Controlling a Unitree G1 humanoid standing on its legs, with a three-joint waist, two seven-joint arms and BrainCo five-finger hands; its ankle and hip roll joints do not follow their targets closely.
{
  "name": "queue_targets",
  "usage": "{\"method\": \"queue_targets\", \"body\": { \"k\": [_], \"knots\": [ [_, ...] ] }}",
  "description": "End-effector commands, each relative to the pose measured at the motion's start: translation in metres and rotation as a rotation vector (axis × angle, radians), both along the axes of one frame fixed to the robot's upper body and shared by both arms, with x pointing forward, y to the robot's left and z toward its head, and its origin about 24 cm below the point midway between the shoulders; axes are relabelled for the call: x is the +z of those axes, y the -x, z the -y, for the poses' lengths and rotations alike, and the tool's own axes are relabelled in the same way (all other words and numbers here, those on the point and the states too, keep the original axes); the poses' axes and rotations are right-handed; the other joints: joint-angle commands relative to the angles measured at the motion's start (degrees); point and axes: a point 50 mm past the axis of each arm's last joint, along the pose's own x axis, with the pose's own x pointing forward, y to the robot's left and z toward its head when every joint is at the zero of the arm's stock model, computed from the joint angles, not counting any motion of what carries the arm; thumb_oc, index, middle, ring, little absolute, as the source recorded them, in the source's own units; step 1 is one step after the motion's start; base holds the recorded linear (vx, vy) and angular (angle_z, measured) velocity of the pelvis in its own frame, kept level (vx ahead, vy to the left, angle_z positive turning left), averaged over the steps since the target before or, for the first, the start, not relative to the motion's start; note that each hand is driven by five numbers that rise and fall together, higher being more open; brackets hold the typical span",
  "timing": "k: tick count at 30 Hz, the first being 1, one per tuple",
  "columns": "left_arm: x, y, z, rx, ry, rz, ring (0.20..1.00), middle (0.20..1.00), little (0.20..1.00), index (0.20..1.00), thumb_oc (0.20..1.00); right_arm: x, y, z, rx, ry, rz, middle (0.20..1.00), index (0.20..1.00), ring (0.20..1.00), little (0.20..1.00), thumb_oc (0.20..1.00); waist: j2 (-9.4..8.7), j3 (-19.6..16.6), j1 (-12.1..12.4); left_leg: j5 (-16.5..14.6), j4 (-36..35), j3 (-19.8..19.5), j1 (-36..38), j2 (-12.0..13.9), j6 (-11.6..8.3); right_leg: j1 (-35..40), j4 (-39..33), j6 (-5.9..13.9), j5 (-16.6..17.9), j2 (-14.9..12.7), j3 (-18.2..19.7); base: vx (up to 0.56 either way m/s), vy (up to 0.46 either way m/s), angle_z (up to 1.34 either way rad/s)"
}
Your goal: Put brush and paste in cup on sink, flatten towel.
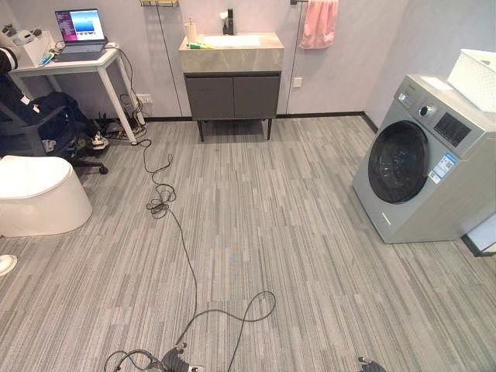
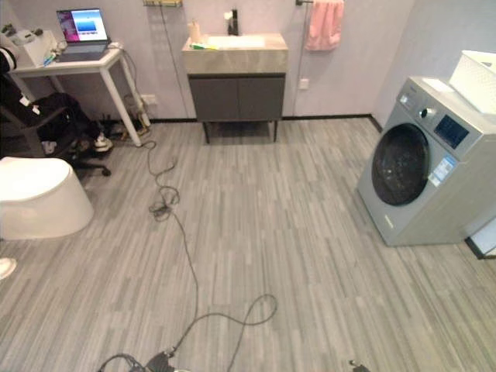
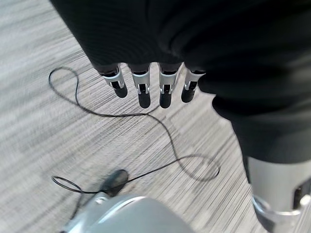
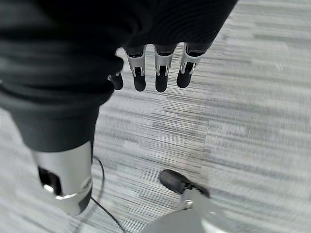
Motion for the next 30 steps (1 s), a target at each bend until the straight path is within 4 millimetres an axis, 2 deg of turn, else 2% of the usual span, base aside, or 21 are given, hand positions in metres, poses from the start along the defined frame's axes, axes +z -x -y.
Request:
{"method": "queue_targets", "body": {
  "k": [1, 4, 9, 11, 12, 14, 17, 22, 30],
  "knots": [
    [0.005, -0.009, -0.011, 0.095, 0.005, 0.058, 1.000, 1.000, 1.000, 1.000, 1.000, 0.006, -0.015, 0.006, -0.168, -0.020, 0.135, 1.000, 1.000, 1.000, 1.000, 1.000, -2.07, -0.26, 0.23, 1.55, -0.13, -1.50, -0.62, 1.29, -2.66, -3.28, 2.33, 4.82, 2.79, -3.55, 0.66, 0.00, 0.000, 0.00],
    [0.004, -0.001, -0.009, 0.177, 0.028, 0.073, 1.000, 1.000, 1.000, 1.000, 1.000, 0.005, -0.018, -0.002, -0.226, -0.062, 0.185, 1.000, 1.000, 1.000, 1.000, 1.000, -1.70, 0.15, 0.31, 0.64, 1.16, -1.00, -0.42, 1.21, -2.02, -4.61, 5.69, 4.70, 1.60, -3.63, 1.81, 0.00, 0.026, -0.05],
    [0.002, 0.004, -0.008, 0.201, 0.032, 0.061, 1.000, 1.000, 1.000, 1.000, 1.000, 0.005, -0.020, -0.012, -0.173, -0.087, 0.199, 1.000, 1.000, 1.000, 1.000, 1.000, -1.51, 0.45, 0.06, -0.66, 3.08, -0.88, -0.10, 0.97, -1.48, -5.46, 9.73, 4.86, -0.30, -3.56, 2.04, 0.00, 0.049, -0.10],
    [0.007, -0.008, -0.010, 0.204, 0.035, 0.114, 1.000, 1.000, 1.000, 1.000, 1.000, 0.009, -0.035, -0.017, -0.179, -0.117, 0.261, 1.000, 1.000, 1.000, 1.000, 1.000, -1.86, 2.16, -0.16, -2.09, 8.54, -1.32, -2.61, 1.07, -1.35, -7.55, 14.47, 4.70, -1.97, -3.78, 2.00, -0.17, 0.022, -0.06],
    [0.012, -0.021, -0.009, 0.198, 0.036, 0.161, 1.000, 1.000, 1.000, 1.000, 1.000, 0.013, -0.049, -0.020, -0.159, -0.126, 0.306, 1.000, 1.000, 1.000, 1.000, 1.000, -2.13, 4.24, -0.21, -2.86, 12.03, -1.65, -5.17, 0.94, -1.47, -9.88, 17.74, 4.53, -2.71, -4.00, 2.16, -0.31, 0.018, 0.03],
    [0.022, -0.041, -0.014, 0.169, 0.016, 0.237, 1.000, 1.000, 1.000, 1.000, 1.000, 0.022, -0.068, -0.025, -0.094, -0.127, 0.381, 1.000, 1.000, 1.000, 1.000, 1.000, -2.88, 6.11, -0.06, -6.03, 19.92, -2.77, -10.49, 0.90, -1.56, -13.65, 23.68, 4.39, -4.82, -4.48, 1.52, -0.23, 0.001, 0.17],
    [0.020, -0.041, -0.015, 0.186, -0.001, 0.228, 1.000, 1.000, 1.000, 1.000, 1.000, 0.021, -0.069, -0.026, -0.090, -0.122, 0.377, 1.000, 1.000, 1.000, 1.000, 1.000, -3.04, 5.76, 0.00, -6.86, 21.51, -2.83, -11.58, 1.04, -1.24, -14.51, 24.57, 4.42, -5.03, -4.48, 1.31, -0.01, 0.008, 0.17],
    [0.016, -0.035, -0.013, 0.214, 0.000, 0.198, 1.000, 1.000, 1.000, 1.000, 1.000, 0.019, -0.068, -0.031, -0.040, -0.113, 0.352, 1.000, 1.000, 1.000, 1.000, 1.000, -3.37, 4.26, 0.33, -7.05, 18.88, -1.33, -8.52, 1.08, -0.57, -12.35, 21.54, 4.85, -4.00, -4.33, 2.14, 0.06, 0.035, -0.13],
    [0.016, -0.039, -0.004, 0.165, 0.012, 0.203, 1.000, 1.000, 1.000, 1.000, 1.000, 0.018, -0.072, -0.034, -0.014, -0.108, 0.335, 1.000, 1.000, 1.000, 1.000, 1.000, -3.45, 5.06, 0.90, -6.81, 17.44, -0.34, -7.02, -0.20, -0.16, -10.10, 17.25, 4.95, -2.36, -5.04, 3.60, 0.02, 0.057, -0.11]
  ]
}}
